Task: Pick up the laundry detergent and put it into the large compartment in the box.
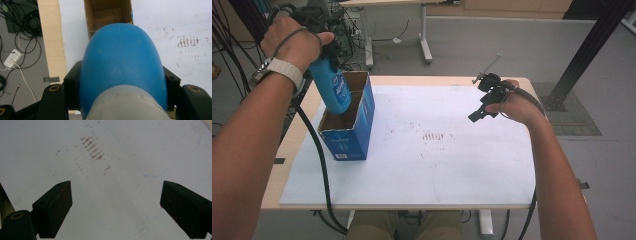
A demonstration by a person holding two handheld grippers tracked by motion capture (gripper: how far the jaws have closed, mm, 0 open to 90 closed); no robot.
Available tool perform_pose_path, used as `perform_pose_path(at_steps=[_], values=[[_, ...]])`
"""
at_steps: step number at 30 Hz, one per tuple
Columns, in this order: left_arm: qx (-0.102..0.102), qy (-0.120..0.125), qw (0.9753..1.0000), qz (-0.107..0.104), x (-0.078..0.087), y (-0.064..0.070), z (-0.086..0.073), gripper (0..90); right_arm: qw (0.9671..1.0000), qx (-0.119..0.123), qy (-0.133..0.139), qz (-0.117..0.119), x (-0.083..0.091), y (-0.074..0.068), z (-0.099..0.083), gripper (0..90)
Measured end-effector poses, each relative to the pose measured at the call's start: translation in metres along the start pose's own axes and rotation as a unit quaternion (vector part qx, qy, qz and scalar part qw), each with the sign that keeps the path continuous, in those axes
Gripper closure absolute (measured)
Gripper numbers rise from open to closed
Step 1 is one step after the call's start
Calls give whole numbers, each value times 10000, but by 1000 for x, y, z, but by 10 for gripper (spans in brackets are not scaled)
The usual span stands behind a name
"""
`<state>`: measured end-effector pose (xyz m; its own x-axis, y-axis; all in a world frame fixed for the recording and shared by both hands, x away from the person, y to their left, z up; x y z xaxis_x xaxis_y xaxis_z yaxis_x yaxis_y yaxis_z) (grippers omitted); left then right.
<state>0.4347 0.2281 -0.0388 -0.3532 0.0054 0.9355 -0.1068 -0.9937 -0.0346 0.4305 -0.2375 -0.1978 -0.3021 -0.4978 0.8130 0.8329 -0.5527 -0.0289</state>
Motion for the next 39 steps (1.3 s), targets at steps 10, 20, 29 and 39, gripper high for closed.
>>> perform_pose_path(at_steps=[10, 20, 29, 39], values=[[-1, -72, 10000, 4, -13, -3, -2, 378, 10000, -2, -27, 23, -3, 1, 0, 108], [-35, -113, 9999, 13, -27, -5, -4, 379, 10000, 5, -54, 52, -7, 2, 2, 109], [-52, -118, 9999, 25, -38, -6, -6, 378, 10000, -3, -78, 43, -8, 2, 1, 109], [-73, -109, 9999, 27, -48, -6, -9, 378, 9999, -10, -114, 41, -10, 2, 3, 109]])
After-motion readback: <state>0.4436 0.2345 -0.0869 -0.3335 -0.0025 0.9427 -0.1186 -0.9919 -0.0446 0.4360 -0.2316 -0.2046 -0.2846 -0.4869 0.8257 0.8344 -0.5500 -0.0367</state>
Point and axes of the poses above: each handheld gripper's, and its own axes: x roughly backward along the jaws, z roughly out of its top, y roughly to its right, the point moved 6 cm from there along -x, roughly forward along the jaws, and after that the axes turned 10 degrees about y, right-handed, at the moved point
